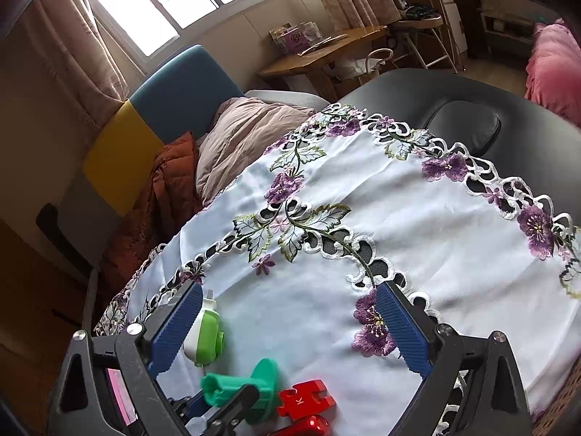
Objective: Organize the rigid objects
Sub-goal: 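Grasp the green cup-shaped piece with the left gripper, then grasp the green-and-white bottle with the right gripper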
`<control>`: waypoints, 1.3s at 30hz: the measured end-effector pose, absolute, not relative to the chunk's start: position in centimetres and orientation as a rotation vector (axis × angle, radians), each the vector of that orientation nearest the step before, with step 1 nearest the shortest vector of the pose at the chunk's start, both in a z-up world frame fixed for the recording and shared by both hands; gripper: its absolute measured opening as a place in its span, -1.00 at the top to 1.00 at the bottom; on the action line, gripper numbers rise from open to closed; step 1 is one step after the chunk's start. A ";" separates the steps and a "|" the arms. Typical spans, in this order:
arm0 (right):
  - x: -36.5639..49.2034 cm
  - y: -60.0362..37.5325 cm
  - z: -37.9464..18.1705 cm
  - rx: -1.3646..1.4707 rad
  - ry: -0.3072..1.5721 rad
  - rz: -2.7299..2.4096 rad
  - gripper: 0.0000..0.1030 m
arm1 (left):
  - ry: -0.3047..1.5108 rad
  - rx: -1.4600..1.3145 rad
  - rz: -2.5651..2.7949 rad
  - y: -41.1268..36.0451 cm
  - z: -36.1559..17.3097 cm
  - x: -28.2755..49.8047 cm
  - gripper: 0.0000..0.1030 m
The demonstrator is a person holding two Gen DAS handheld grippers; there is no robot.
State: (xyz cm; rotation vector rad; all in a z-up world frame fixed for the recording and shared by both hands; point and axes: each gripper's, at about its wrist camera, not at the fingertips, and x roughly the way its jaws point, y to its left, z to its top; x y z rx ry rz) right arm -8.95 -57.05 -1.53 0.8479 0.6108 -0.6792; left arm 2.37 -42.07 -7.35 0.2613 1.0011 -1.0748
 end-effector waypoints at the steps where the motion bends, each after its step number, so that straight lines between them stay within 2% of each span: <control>1: -8.9 -57.0 -1.6 0.849 0.614 -0.679 -0.88 | 0.990 0.249 -1.063 -41.0 -7.1 2.5 0.32; 13: -6.4 -55.4 -2.3 0.742 0.750 -0.619 -0.88 | 0.926 0.165 -0.833 -27.3 -6.6 2.4 0.32; 20: -3.2 -53.3 -4.0 0.704 0.905 -0.498 -0.88 | 0.917 0.178 -0.838 -26.5 -7.2 1.6 0.32; 24: 0.0 -52.4 -3.9 0.720 0.907 -0.462 -0.88 | 0.916 0.172 -0.833 -26.7 -7.2 1.6 0.33; 28: 4.9 -51.5 -6.3 0.691 0.978 -0.418 -0.88 | 0.913 0.180 -0.835 -26.8 -7.3 1.6 0.32; 29: 5.8 -51.1 -7.2 0.665 0.997 -0.404 -0.70 | 0.912 0.183 -0.834 -26.9 -7.3 1.6 0.33; 30: 6.4 -50.6 -8.2 0.651 1.017 -0.385 -0.21 | 0.911 0.186 -0.834 -26.9 -7.3 1.6 0.32; 31: 6.7 -50.2 -9.2 0.642 1.037 -0.360 0.02 | 0.911 0.189 -0.834 -26.9 -7.3 1.6 0.32; 34: 7.4 -48.6 -9.2 0.501 1.050 -0.353 0.09 | 0.910 0.190 -0.834 -27.0 -7.3 1.6 0.32; 39: 8.0 -48.3 -9.6 0.468 1.061 -0.341 0.15 | 0.935 0.179 -0.831 -27.1 -8.0 1.8 0.32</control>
